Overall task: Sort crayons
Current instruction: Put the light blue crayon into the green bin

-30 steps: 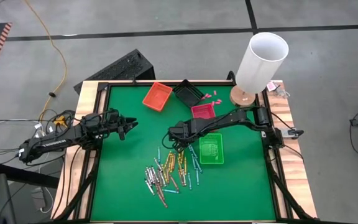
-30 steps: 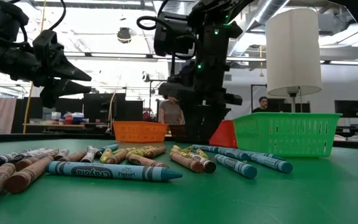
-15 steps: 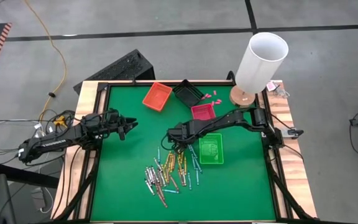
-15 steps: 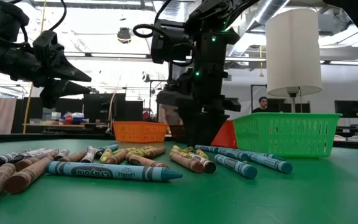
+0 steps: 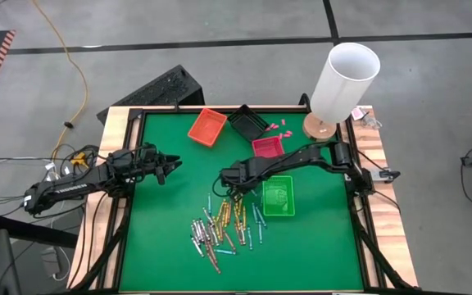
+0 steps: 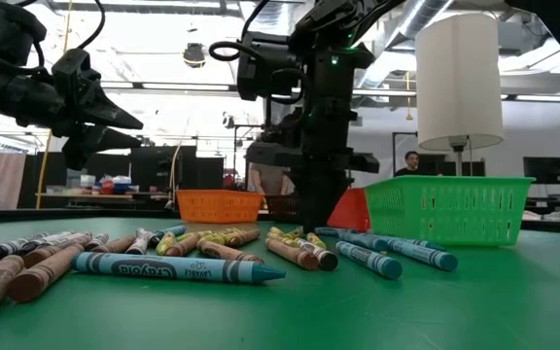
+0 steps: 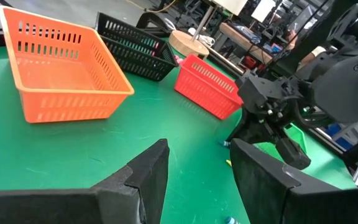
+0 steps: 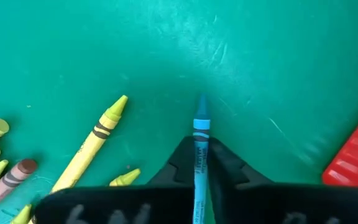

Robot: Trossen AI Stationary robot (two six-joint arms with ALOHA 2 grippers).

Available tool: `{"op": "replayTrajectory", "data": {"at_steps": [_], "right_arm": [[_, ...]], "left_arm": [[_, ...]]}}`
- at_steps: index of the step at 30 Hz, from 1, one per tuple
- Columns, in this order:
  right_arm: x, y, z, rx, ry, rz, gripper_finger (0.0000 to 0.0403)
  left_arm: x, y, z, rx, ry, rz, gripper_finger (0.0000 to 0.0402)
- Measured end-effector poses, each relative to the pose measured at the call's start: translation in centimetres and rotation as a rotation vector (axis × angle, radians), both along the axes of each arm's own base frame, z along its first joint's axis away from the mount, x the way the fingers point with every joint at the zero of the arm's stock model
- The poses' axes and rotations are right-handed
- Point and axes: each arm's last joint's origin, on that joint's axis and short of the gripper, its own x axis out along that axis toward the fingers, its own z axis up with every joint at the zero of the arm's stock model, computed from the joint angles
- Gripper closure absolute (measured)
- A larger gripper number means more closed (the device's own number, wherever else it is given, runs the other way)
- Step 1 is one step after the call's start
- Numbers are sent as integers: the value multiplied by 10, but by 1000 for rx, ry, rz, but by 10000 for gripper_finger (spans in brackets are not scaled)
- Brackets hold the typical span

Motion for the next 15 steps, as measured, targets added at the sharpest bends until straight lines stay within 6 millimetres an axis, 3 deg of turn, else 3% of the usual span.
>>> {"op": "replayTrajectory", "data": {"at_steps": [7,15], "right_arm": [[11,0,17,-16,-49,7,397],[17,3,57,-30,-64,30,400]], "left_arm": [[0,0,0,0,0,-1,239],[0,0,0,0,0,0,239]]}}
